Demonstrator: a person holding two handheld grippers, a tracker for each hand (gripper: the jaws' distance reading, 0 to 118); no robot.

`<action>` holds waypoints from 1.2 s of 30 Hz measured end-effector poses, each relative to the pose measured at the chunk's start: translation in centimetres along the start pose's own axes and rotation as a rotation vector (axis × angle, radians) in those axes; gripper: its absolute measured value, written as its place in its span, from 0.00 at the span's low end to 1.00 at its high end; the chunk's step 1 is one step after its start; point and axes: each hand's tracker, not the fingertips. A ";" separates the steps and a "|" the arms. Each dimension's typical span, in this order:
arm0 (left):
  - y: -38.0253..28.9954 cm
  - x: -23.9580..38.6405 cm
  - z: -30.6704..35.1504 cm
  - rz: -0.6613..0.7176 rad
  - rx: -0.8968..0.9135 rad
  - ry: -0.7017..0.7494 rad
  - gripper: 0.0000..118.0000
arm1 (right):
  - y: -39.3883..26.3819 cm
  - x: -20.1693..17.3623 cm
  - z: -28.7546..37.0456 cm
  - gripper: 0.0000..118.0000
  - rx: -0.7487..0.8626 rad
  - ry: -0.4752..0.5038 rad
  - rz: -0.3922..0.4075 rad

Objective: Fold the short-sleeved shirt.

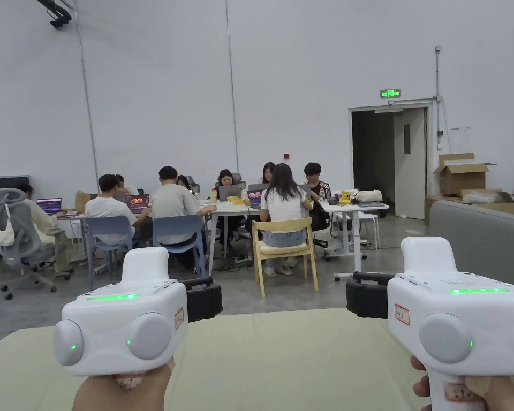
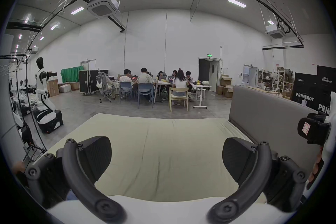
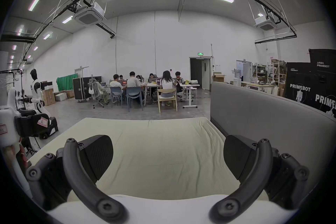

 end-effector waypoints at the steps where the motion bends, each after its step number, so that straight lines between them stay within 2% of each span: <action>1: 0.0 0.0 -0.1 -0.002 -0.002 0.002 1.00 | 0.1 0.0 0.0 1.00 -0.001 0.002 -0.003; 27: -0.2 0.0 -0.2 0.003 -0.020 -0.008 1.00 | 0.2 0.0 0.2 1.00 0.003 0.009 -0.030; 31: 0.0 0.1 0.0 0.001 -0.011 -0.009 1.00 | 0.1 -0.4 0.1 1.00 -0.008 -0.025 0.008; 36: 0.0 0.2 0.1 0.001 -0.010 -0.013 1.00 | -0.2 -0.8 0.4 1.00 -0.003 -0.006 0.035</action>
